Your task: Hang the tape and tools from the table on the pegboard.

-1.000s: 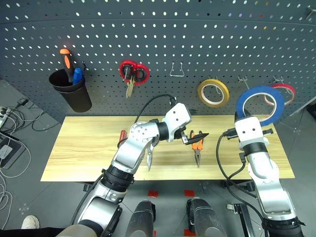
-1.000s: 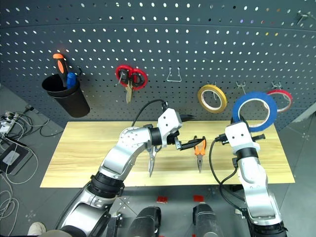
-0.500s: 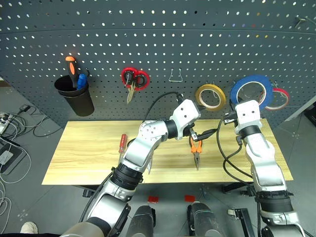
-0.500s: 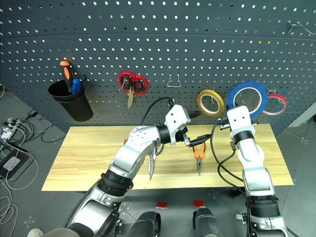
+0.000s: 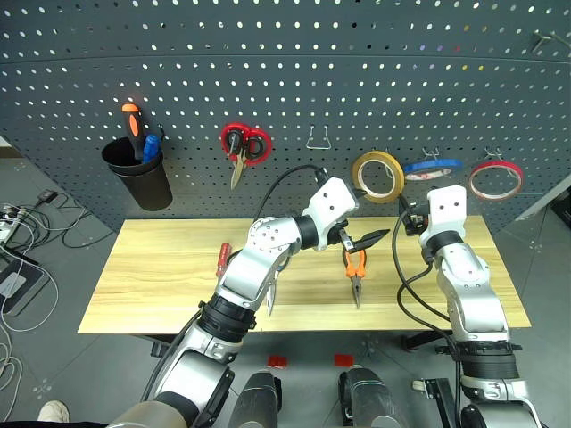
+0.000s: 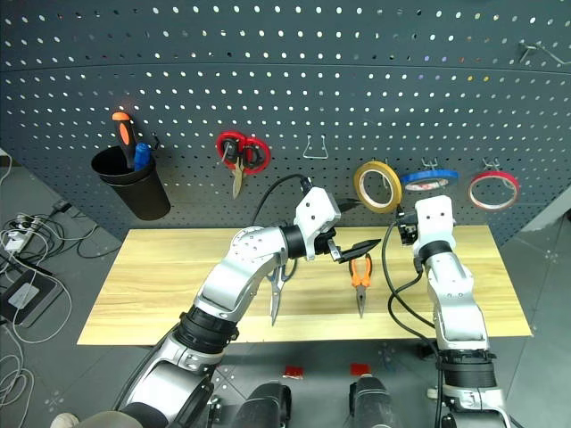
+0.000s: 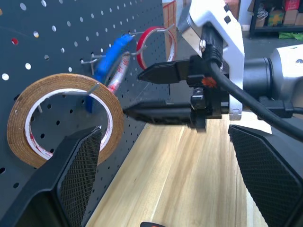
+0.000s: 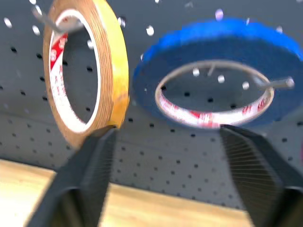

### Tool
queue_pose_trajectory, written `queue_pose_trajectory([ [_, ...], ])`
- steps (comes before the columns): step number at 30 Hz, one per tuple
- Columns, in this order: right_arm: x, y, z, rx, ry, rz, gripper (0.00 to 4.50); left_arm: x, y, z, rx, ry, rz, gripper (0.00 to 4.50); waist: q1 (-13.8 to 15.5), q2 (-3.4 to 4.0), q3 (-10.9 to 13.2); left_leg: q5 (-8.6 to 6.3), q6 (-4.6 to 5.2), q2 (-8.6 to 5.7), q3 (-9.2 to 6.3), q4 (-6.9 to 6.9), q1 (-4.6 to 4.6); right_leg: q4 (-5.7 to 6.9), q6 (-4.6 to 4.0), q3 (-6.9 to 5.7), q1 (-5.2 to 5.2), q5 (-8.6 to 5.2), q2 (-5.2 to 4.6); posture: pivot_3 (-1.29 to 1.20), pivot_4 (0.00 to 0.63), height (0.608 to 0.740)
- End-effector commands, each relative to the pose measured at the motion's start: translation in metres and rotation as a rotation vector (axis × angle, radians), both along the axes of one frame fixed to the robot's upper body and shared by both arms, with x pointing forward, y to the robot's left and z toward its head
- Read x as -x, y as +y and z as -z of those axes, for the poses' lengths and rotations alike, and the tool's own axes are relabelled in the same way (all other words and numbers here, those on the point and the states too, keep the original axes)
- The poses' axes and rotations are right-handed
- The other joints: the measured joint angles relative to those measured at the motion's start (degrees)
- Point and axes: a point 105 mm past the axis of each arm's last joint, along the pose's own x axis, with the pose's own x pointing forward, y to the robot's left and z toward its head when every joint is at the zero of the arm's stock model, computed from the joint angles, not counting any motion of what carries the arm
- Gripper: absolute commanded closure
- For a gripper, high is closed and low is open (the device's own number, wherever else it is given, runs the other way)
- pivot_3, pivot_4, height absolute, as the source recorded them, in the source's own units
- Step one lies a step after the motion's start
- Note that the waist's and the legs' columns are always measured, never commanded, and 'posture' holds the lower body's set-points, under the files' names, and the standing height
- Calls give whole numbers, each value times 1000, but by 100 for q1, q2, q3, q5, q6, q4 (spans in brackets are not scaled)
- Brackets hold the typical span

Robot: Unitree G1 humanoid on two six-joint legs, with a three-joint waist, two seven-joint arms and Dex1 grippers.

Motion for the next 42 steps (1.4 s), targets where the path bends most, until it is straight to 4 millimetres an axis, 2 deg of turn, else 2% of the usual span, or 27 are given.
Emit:
queue_pose_trajectory([
  [1, 12, -3, -8, -3, -25, 15, 8, 5, 4, -1, 10, -13, 12, 0, -2, 1, -1, 0, 0, 0, 0, 0, 1, 1, 0, 0, 0, 0, 0, 23, 159, 740],
  [4, 24, -4, 3, -12, 32, 23, 8, 8, 11, 10, -3, 18, 9, 0, -7, 2, -1, -1, 2, 0, 1, -1, 2, 2, 0, 2, 0, 0, 0, 11, 186, 740],
  [7, 35, -1, 15, -13, 112, 6, 8, 11, 22, 32, -16, 92, -15, 0, -10, 2, -1, -3, 5, 1, 1, 0, 3, 2, 0, 3, 2, 0, 1, 10, 199, 740],
  [9, 39, 2, 23, -10, 176, -9, 8, 15, 29, 50, -54, 118, -24, 0, -16, 1, 13, -6, 11, 1, 1, 1, 5, 0, 0, 5, 3, 0, 1, -1, 239, 740],
  [12, 47, 14, 38, -65, 315, -43, 8, 30, 45, 75, -85, 180, -50, 0, -38, 3, 54, -17, 30, 4, 1, 2, 15, -1, -2, 7, 12, -1, 3, -3, 284, 740],
  [15, 52, 24, 49, -147, 445, -47, 8, 42, 57, 89, -98, 236, -83, 0, -34, 3, 172, -37, 66, 12, -10, -4, 72, -8, -10, 8, 71, -6, 10, 4, 327, 740],
  [18, 54, 34, 56, -227, 557, -34, 8, 58, 67, 102, -114, 288, -110, 0, -33, 6, 300, -41, 72, 10, -30, 0, 89, -5, -11, 10, 91, -7, 7, 16, 359, 740],
  [25, 54, 51, 73, -360, 734, 17, 8, 70, 81, 105, -114, 336, -193, 0, -28, 9, 559, -41, 72, 11, -40, -1, 86, -3, -11, 6, 87, -7, 6, 53, 399, 740],
  [31, 42, 73, 68, -350, 741, -34, 8, 68, 91, 104, -105, 343, -262, 0, -25, 2, 708, -41, 72, 12, -40, -4, 85, -1, -11, 6, 80, -7, 8, 90, 411, 740],
  [42, 20, 98, 63, -366, 745, -65, 8, 71, 101, 102, -100, 354, -312, 0, -11, 6, 878, -41, 71, 15, -40, -8, 82, 0, -11, 6, 71, -7, 9, 119, 429, 740],
])
